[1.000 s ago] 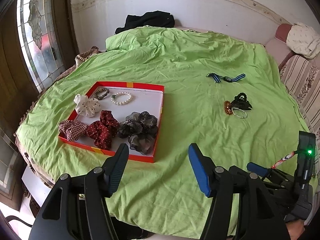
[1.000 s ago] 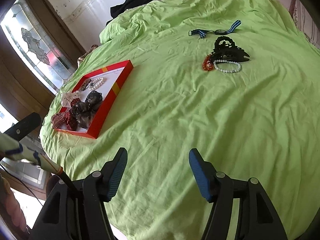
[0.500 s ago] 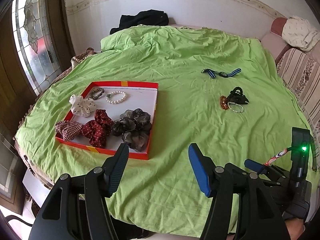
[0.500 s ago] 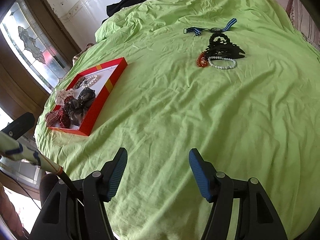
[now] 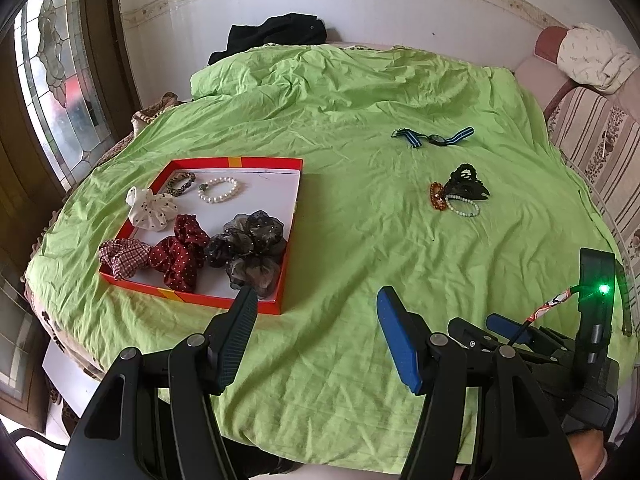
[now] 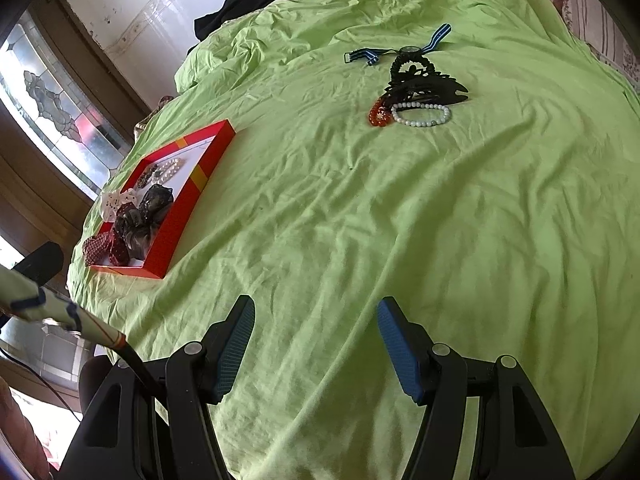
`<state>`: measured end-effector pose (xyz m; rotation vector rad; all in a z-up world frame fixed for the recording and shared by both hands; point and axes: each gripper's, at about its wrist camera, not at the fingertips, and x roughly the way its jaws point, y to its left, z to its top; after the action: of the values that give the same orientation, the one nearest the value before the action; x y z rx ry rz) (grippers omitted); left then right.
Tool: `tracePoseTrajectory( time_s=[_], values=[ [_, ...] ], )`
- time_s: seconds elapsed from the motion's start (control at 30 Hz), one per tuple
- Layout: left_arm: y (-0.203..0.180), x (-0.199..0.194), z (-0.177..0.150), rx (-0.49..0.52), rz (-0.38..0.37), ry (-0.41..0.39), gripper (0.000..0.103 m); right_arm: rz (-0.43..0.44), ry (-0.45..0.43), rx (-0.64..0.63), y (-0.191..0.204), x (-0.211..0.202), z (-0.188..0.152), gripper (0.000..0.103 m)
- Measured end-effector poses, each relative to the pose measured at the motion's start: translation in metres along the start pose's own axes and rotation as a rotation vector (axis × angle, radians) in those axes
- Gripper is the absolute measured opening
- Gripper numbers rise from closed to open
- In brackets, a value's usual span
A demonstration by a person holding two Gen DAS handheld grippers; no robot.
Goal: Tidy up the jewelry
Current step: 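Move both open tools toward the black clip and bead bracelets on the sheet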
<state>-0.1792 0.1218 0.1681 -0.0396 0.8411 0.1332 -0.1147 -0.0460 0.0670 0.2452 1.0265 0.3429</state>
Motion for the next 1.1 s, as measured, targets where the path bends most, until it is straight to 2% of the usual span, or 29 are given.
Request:
tracePoseTrajectory(
  time_s=[0.8,0.9,1.1],
  values=[
    [-0.018,0.021,-0.004,0.052,0.001,0.054,0.061,-0.033,-0.025,0.042,-0.027,0.002,0.0,0.068],
    [-0.021,0.026,-0.002,0.046,-0.021,0.064,0.061,-0.056,-0.019,0.039,-0.031,-0.002,0.001,0.068],
    [-0.04,0.036,-0.003,0.074,-0.084,0.08,0.061,-0.166,-0.1,0.037,-0.051,-0.035,0.003,0.069]
  ],
)
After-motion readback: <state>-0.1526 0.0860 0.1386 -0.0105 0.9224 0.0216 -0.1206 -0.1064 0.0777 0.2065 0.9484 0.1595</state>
